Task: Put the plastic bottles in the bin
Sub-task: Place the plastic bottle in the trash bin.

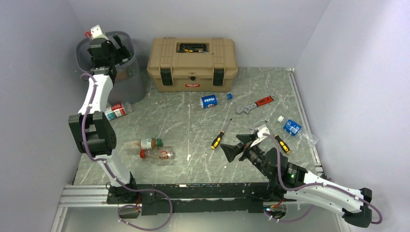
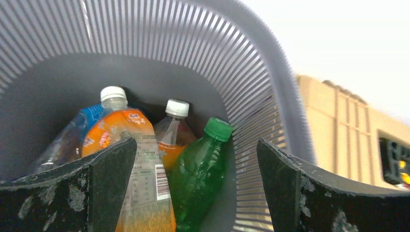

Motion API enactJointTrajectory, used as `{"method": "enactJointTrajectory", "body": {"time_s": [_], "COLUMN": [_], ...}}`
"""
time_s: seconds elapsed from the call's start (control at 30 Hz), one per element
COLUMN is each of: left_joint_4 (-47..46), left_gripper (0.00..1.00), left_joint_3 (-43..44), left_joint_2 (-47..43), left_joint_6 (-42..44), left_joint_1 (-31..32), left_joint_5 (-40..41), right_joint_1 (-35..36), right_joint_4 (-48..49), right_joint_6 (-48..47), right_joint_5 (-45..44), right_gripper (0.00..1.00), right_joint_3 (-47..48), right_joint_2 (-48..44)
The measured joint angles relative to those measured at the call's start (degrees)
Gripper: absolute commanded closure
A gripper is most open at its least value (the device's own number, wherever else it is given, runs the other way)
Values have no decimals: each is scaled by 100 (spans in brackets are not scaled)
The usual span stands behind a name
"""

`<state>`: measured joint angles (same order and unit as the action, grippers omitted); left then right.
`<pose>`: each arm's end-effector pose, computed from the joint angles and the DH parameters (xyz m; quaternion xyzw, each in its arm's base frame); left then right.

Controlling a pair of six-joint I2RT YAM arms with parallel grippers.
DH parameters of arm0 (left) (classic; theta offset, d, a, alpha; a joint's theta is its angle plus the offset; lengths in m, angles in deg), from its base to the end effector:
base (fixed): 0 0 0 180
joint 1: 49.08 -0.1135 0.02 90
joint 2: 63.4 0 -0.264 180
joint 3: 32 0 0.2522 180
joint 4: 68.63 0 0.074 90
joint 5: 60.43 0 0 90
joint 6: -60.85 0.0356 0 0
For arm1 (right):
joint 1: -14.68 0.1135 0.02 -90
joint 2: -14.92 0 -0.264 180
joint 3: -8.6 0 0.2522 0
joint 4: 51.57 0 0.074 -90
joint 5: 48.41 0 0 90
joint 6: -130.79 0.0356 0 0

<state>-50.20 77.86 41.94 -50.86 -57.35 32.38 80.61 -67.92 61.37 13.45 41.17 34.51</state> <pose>0.4427 0.0661 0.3616 -0.2182 0.7566 -0.0529 0.6141 0.0652 0.1048 0.2525 -0.1182 0.7155 0.3272 0.6058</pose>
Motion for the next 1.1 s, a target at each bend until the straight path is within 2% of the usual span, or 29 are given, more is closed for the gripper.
{"method": "enactJointTrajectory", "body": {"time_s": [0.2,0.3,0.4,0.5,0.57,0.9,1.1], "left_joint_4": [44,50,66,74,262,1880,2057], "left_gripper": [1,1,1,1,1,0,0], "left_joint_3": [-2,-2,-87,-667,-981,-3123,-3790], "left_joint_2": [-1198,-2133,-3029,-3832,-4151,-4419,-4422], "left_joint_6": [136,437,898,1458,1779,2218,2085], "left_joint_1": [133,525,1419,2524,2920,3530,3873], "left_joint_5": [269,313,354,334,343,157,44], "right_joint_1": [0,0,0,0,0,-186,-944], "right_joint_4": [0,7,50,72,72,-105,-356], "right_joint_6": [0,2,15,74,118,498,898], "right_joint_5": [-42,-66,-192,-382,-525,-726,-326], "right_gripper": [0,0,0,0,0,0,0], "right_joint_3": [24,33,85,243,415,973,1117], "right_joint_2": [111,225,463,833,1117,2085,2286]}}
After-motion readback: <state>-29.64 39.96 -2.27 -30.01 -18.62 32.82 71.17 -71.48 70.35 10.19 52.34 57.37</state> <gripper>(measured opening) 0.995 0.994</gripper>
